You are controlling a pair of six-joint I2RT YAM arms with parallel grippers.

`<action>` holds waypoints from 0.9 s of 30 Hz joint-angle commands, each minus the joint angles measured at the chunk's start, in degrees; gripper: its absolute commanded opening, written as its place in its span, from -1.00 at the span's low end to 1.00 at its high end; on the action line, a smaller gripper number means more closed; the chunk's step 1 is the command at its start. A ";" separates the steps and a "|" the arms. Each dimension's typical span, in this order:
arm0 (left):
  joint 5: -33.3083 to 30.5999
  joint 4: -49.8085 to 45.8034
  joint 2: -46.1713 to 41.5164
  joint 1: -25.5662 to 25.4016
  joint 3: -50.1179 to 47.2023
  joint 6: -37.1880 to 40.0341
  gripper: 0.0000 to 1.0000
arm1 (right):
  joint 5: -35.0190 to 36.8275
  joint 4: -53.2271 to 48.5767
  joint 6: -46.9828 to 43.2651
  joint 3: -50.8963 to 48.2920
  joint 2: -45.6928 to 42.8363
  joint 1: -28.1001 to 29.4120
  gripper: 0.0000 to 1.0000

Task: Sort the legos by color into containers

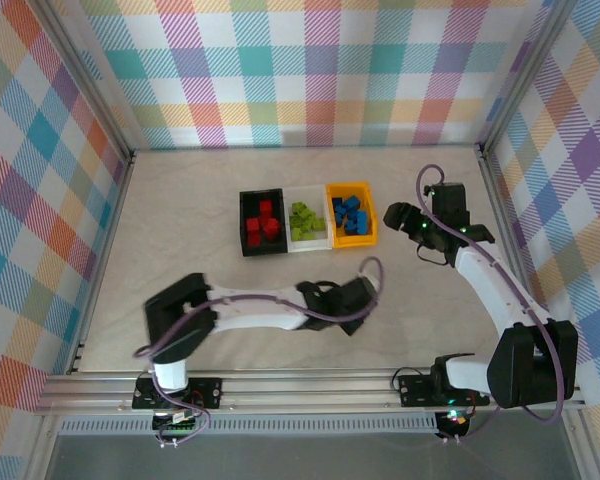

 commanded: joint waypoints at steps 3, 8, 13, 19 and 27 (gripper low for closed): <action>-12.77 -6.25 -15.05 9.55 -4.48 -6.17 -0.45 | 0.12 2.29 0.02 -1.94 1.04 5.41 0.58; -11.40 -8.69 -17.50 22.78 -3.87 -8.00 -0.41 | 1.30 3.60 0.28 -3.15 2.16 9.16 0.58; -6.74 -10.18 -8.95 34.29 3.74 -8.37 -0.44 | 2.84 3.46 -0.02 -2.80 3.14 11.88 0.59; -6.08 -14.38 2.56 39.99 15.46 -8.36 -0.47 | 3.11 3.52 0.16 -3.64 2.70 12.78 0.60; -5.95 -19.63 12.59 41.33 26.55 -7.68 0.16 | 3.82 3.04 0.19 -4.56 0.60 12.87 0.63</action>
